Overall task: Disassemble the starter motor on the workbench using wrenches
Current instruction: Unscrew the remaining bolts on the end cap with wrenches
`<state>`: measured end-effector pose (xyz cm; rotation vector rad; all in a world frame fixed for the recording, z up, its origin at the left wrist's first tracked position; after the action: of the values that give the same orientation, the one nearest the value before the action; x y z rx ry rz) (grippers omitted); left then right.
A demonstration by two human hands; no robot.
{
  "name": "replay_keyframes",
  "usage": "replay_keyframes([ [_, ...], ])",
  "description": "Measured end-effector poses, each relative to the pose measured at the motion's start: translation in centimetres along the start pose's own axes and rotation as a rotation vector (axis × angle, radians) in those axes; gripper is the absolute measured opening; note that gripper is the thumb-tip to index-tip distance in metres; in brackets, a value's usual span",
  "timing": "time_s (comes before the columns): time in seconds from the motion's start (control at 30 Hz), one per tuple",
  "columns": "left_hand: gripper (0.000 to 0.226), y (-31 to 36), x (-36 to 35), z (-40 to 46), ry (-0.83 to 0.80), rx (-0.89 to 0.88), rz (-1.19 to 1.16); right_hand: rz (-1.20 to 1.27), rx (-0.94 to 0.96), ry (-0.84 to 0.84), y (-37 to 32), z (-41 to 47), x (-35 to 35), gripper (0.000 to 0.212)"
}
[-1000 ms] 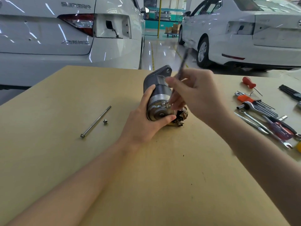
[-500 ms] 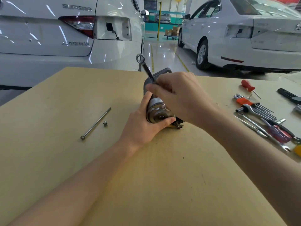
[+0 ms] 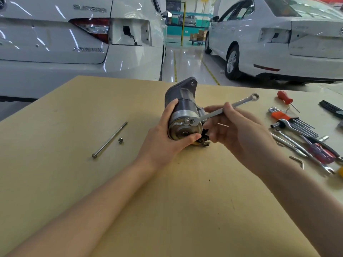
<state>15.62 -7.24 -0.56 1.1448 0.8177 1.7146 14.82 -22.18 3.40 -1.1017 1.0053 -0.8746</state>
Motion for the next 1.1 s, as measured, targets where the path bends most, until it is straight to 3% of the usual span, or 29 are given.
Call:
replay_keyframes([
  [0.23, 0.092, 0.3, 0.3, 0.1, 0.015, -0.033, 0.03, 0.115, -0.05, 0.037, 2.2, 0.2, 0.5, 0.022],
  [0.7, 0.093, 0.3, 0.3, 0.2, 0.033, -0.051, 0.068, 0.192, -0.093, -0.017, 2.9, 0.6, 0.8, 0.016],
  [1.1, 0.095, 0.2, 0.3, 0.2, 0.024, -0.036, 0.059, 0.175, -0.001, -0.055, 2.2, 1.1, 1.5, 0.016],
])
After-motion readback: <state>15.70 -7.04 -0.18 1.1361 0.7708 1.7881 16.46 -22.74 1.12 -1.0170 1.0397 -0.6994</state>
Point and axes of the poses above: each hand's wrist, its own z-axis towards the middle knuckle, its own x-axis out of the back of the hand, y = z × x, the point moved 10 cm from there along z, towards the middle knuckle, and after that the axes turned 2 degrees about x, right-handed, at the moved point
